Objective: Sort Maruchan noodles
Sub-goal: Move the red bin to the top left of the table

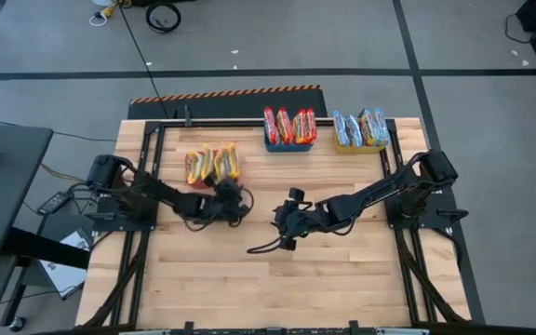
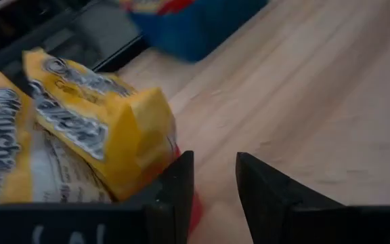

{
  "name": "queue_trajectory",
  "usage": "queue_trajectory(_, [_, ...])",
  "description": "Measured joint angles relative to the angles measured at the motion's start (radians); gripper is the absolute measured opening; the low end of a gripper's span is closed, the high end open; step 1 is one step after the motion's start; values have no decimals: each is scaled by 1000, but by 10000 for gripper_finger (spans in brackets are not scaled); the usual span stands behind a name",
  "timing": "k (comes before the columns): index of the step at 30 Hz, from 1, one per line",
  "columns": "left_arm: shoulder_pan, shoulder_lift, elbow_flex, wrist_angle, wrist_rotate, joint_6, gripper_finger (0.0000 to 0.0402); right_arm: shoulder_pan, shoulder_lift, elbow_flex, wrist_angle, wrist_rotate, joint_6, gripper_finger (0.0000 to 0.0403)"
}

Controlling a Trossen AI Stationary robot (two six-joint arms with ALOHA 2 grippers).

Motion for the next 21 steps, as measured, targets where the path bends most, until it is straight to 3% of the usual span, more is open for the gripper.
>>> queue_trajectory(8, [129, 0, -1, -247, 190, -99, 116, 3, 1, 0, -73, -20, 40, 183])
queue_trajectory(14, [180, -34, 0, -418, 225, -210, 116, 4, 2, 0, -104, -20, 40, 183])
queue_trajectory(21, [317, -168, -33, -590, 211, -264, 116, 3, 2, 0, -105, -20, 16, 183])
